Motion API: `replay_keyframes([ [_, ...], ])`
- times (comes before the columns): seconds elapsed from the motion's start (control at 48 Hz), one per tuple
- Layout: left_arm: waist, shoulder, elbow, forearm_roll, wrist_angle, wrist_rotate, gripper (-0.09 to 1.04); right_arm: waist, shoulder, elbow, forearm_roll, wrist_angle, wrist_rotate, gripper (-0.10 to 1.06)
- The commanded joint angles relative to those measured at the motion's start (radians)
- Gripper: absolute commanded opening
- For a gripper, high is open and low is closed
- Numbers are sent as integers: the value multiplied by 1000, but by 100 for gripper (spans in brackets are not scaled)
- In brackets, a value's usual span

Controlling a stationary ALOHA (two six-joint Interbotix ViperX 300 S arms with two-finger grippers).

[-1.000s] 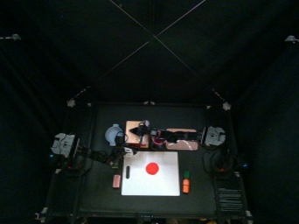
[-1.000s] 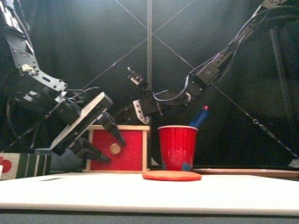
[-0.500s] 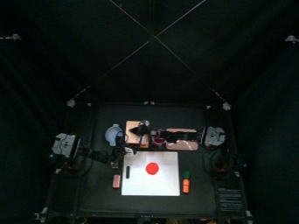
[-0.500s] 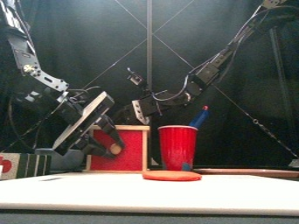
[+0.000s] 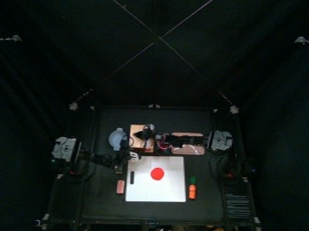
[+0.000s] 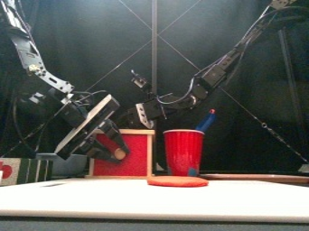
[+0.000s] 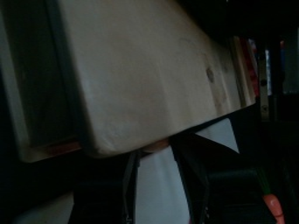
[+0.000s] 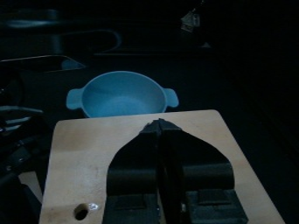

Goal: Get the cutter from the drawer then cut the dough then place the extra dough in the bowl
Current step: Open the drawer

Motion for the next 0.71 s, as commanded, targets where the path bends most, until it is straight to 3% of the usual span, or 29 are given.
replay_keyframes([
  [0.021, -49, -3, -14, 11, 43, -2, 65, 2, -3, -8, 3, 8, -9, 19],
  [0.708, -215, -5, -9, -84, 95, -5, 65, -31, 8, -51, -5, 55, -11, 19],
])
